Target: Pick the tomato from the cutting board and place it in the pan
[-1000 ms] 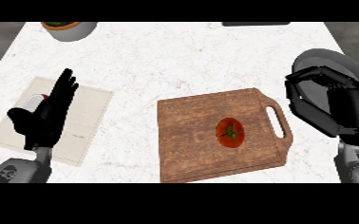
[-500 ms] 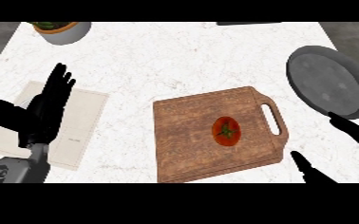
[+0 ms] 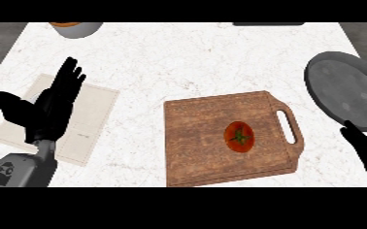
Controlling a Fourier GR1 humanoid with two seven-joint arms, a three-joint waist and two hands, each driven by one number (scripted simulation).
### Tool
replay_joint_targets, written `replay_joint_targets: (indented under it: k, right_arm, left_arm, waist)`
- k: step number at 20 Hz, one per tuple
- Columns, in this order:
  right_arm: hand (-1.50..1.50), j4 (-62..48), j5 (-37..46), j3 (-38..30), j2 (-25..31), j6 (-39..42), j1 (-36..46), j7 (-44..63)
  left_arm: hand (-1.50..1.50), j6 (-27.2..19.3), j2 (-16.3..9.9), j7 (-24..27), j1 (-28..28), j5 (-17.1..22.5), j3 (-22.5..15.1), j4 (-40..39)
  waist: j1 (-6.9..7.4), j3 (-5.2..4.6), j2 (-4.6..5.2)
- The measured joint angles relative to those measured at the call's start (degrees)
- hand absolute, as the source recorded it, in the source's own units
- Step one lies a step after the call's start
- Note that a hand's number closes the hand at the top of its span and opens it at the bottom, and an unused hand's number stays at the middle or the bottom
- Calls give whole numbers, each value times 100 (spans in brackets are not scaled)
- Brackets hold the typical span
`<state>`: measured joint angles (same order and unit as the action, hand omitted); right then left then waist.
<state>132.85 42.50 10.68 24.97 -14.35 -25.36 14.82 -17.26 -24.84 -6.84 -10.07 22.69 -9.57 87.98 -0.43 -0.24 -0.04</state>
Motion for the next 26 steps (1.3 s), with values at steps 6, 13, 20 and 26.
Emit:
replay_joint_targets:
  k: [6, 13, 20, 26]
  right_arm:
    - [-150, -27, 444, 276, 490, 1197, 831, 1493]
    - [-150, -185, 635, 1187, 497, 3118, 1731, 3208]
    - [-150, -370, 848, 2147, -303, 4253, 2677, 4154]
    - [-150, -780, 1388, 2497, -654, 4762, 3123, 4315]
  left_arm:
    - [0, -22, 16, -121, -86, -79, -46, 114]
    - [0, 35, 96, -163, -183, -112, -54, 45]
    - [0, 122, 144, -117, -47, -153, 57, 38]
    - [0, 85, 216, -118, -45, -233, 82, 3]
  waist:
    - [144, -10, 21]
    - [201, -5, 36]
    - [146, 6, 11]
    - [107, 5, 0]
